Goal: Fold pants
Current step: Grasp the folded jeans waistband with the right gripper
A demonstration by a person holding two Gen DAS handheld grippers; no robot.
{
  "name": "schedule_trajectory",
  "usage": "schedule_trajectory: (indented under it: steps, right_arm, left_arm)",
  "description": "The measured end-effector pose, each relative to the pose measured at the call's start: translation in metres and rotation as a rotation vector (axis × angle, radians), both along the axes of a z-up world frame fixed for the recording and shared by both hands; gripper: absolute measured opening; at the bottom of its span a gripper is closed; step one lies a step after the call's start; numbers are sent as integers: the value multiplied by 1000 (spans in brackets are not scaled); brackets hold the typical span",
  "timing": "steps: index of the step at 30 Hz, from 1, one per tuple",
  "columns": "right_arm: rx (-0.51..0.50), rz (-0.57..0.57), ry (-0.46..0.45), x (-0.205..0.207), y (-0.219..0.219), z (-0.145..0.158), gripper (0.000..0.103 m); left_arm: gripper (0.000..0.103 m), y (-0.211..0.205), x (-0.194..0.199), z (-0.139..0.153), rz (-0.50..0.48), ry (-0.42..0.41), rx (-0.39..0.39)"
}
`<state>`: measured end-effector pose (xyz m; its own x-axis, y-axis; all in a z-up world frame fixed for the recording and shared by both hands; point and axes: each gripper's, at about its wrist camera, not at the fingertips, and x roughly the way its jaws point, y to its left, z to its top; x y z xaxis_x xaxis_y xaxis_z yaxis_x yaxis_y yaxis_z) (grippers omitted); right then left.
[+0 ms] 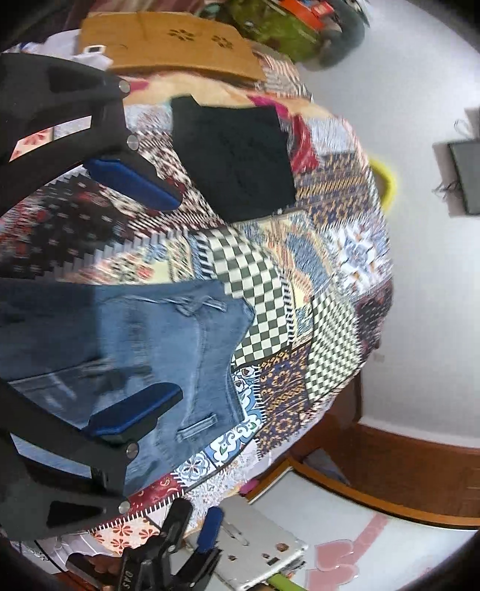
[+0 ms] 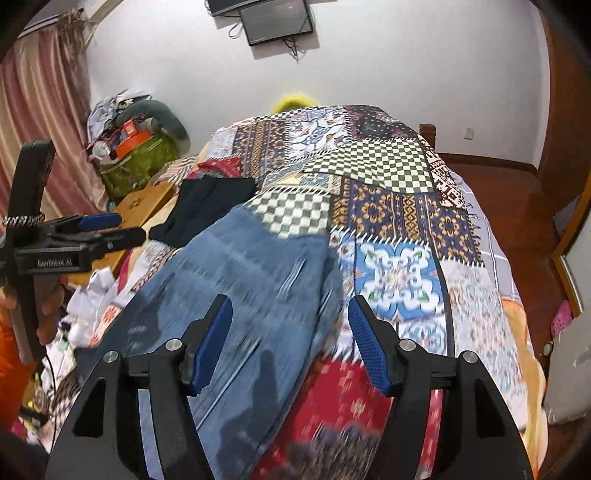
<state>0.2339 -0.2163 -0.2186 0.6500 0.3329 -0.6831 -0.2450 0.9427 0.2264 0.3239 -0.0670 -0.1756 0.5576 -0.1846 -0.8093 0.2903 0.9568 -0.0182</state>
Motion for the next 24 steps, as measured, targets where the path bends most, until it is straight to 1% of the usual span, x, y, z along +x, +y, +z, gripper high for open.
schedule_trajectory:
  steps: [2, 3, 4, 6, 7, 9, 10, 11, 12, 15, 17, 19, 22, 24]
  right_arm:
    - [13, -14, 20, 24, 0, -10, 61]
    - [21, -11, 32, 31, -1, -14, 61]
    - [37, -2, 53, 42, 1, -20, 61]
    - [52, 13, 88, 62, 5, -33, 61]
    - [45, 18, 110, 72, 9, -41, 61]
    - [40, 32, 148, 84, 13, -52, 48]
    - [46, 55, 184, 91, 16, -62, 31]
    - [61, 72, 200, 94, 17, -66, 22]
    - [72, 73, 201, 95, 16, -69, 22]
    - [24, 89, 147, 89, 22, -70, 19]
    - [13, 79, 135, 88, 22, -71, 18]
    - [-18, 63, 116, 89, 25, -74, 18]
    - [-50, 56, 115, 93, 26, -78, 18]
    - [-73, 56, 112, 93, 28, -75, 18]
  left_arm:
    - [95, -4, 24, -15, -1, 55, -18]
    - [89, -5, 34, -23, 6, 87, -23]
    - [77, -7, 43, -31, 7, 119, -25]
    - [65, -11, 57, -45, -6, 176, -26]
    - [61, -12, 61, -51, -13, 196, -37]
    - [56, -14, 67, -60, -32, 214, -49]
    - [56, -15, 67, -62, -31, 209, -43]
    - [56, -15, 67, -65, -18, 204, -27]
    - [56, -15, 66, -68, -9, 203, -20]
    - [57, -15, 66, -76, 19, 195, 5]
    - [59, -13, 67, -77, 44, 182, 6]
    - [68, -12, 70, -81, 70, 168, 19]
    - [73, -9, 71, -86, 77, 163, 31]
    - [73, -10, 70, -85, 58, 150, 41]
